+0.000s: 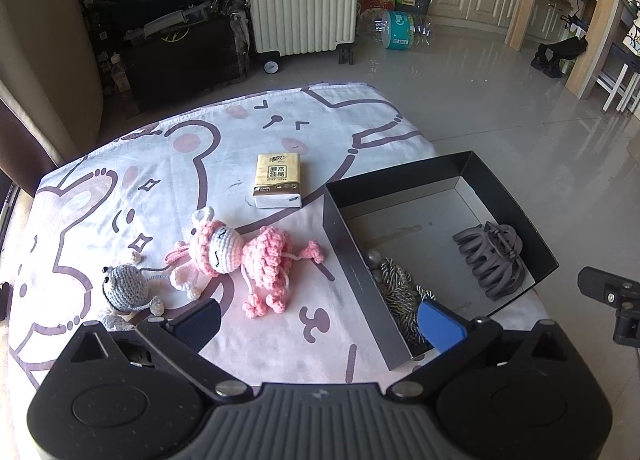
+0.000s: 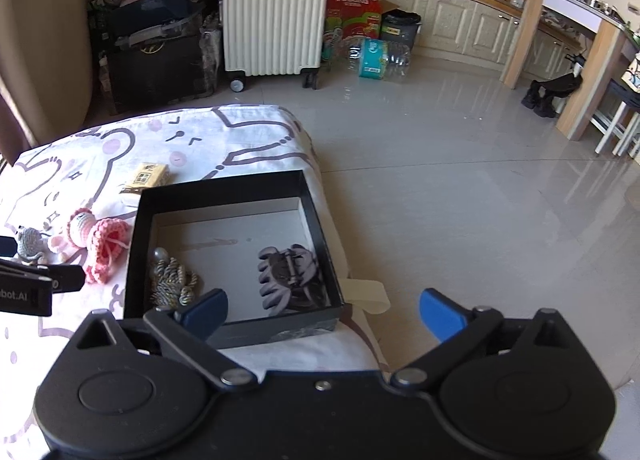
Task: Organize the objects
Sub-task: 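Withdraw both open grippers up from the black box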
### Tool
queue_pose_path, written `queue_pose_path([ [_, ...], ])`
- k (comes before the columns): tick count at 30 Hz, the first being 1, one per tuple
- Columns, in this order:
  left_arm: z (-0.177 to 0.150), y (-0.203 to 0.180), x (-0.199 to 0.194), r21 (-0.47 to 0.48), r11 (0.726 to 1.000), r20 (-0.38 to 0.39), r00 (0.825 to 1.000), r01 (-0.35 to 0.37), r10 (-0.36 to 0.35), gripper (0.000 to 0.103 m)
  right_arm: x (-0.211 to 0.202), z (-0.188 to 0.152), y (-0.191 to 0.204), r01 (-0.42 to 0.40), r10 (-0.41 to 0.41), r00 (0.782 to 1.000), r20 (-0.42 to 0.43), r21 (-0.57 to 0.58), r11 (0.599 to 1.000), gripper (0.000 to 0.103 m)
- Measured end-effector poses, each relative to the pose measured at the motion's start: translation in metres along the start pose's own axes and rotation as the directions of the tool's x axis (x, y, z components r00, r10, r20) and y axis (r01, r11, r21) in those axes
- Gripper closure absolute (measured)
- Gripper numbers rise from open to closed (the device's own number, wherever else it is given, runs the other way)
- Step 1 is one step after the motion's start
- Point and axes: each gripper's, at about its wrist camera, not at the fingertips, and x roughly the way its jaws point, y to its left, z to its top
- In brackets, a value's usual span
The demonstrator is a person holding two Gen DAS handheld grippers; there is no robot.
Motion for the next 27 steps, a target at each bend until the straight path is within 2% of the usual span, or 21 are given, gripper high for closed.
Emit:
queue_pose_path([
  [27, 0.0007, 0.0011, 0.0073, -0.013, 1.000, 0.002, 1.000, 0.011, -0.011, 0.000, 0.0077, -0.0063, -0.0094, 0.004, -0.003, 1.000, -0.027, 0.040, 0.999, 0.000],
])
